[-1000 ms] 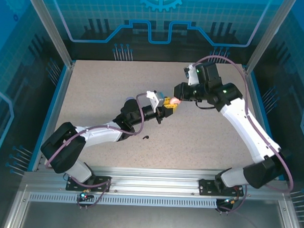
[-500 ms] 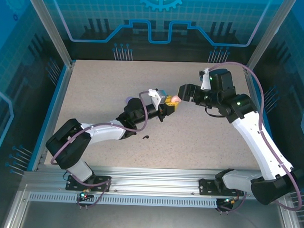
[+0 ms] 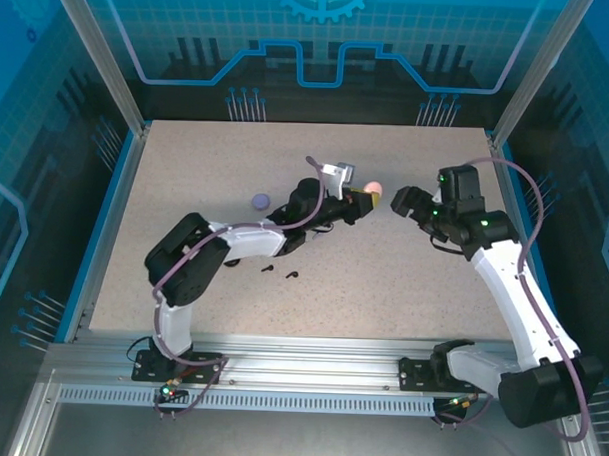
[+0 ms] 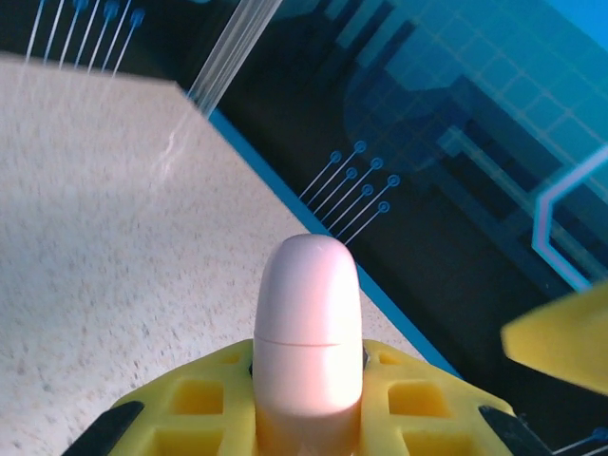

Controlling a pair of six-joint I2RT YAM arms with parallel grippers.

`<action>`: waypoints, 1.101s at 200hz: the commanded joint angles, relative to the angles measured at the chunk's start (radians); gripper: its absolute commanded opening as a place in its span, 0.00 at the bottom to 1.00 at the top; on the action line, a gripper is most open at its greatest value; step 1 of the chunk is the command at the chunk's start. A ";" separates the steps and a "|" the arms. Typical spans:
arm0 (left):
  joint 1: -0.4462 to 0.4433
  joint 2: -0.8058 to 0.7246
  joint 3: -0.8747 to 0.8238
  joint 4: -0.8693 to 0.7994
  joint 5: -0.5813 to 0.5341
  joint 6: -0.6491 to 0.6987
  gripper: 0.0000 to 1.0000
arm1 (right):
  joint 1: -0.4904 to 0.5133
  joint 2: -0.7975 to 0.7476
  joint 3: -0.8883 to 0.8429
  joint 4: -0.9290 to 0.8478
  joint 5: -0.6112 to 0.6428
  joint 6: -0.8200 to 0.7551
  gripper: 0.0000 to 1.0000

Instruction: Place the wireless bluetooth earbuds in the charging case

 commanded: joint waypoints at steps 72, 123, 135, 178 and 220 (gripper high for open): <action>0.003 0.412 0.558 -0.471 0.078 -0.470 0.00 | -0.167 -0.072 -0.103 0.017 -0.042 0.023 0.86; 0.004 0.627 0.934 -0.746 0.125 -0.541 0.05 | -0.168 -0.054 -0.097 0.028 -0.067 0.026 0.86; 0.003 0.670 1.021 -0.825 0.128 -0.532 0.07 | -0.169 -0.054 -0.096 0.028 -0.069 0.025 0.86; 0.004 0.764 1.223 -1.022 0.107 -0.494 0.32 | -0.168 -0.061 -0.090 0.018 -0.080 0.021 0.86; 0.005 0.773 1.282 -1.137 0.077 -0.441 0.47 | -0.170 -0.058 -0.071 0.015 -0.095 0.024 0.86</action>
